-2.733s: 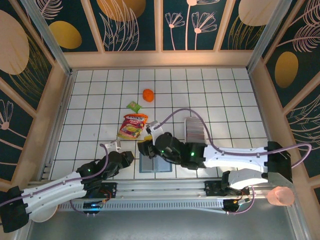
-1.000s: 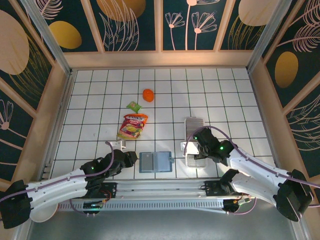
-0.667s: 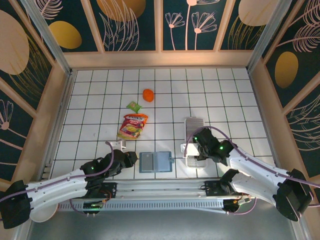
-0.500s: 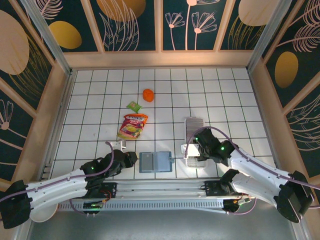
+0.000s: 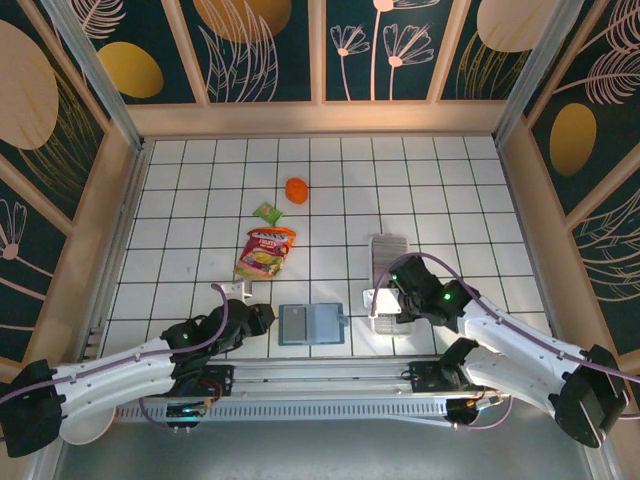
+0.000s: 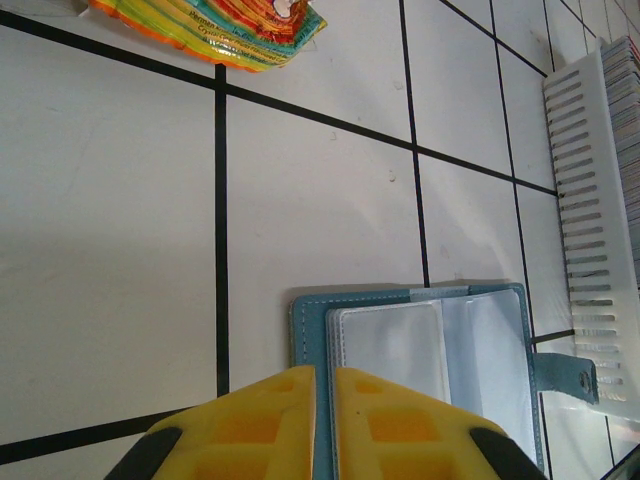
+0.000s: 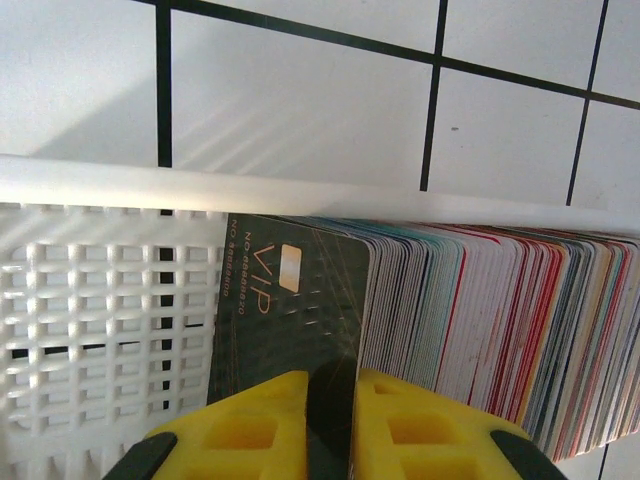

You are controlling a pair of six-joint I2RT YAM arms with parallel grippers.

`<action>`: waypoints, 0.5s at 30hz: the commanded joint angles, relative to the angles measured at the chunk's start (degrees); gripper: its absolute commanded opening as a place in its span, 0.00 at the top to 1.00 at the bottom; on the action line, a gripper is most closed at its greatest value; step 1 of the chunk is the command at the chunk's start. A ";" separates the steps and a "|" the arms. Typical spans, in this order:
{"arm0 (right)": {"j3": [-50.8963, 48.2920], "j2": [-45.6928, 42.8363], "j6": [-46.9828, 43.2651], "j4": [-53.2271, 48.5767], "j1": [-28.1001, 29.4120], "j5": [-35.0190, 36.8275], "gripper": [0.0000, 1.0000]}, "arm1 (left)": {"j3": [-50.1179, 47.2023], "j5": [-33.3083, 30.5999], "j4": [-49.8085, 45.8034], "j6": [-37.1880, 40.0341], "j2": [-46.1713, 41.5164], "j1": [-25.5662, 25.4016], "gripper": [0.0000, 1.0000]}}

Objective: Put the credit cards into the card holder

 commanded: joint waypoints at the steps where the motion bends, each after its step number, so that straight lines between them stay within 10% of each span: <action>1: 2.85 -1.15 0.06 -0.36 -0.70 1.54 0.87 | -0.82 0.64 1.04 -0.57 0.13 -0.05 0.87; 15: 5.59 -3.98 3.12 -4.01 -0.37 -0.03 0.97 | -0.76 1.30 2.14 -0.50 1.74 -0.07 0.88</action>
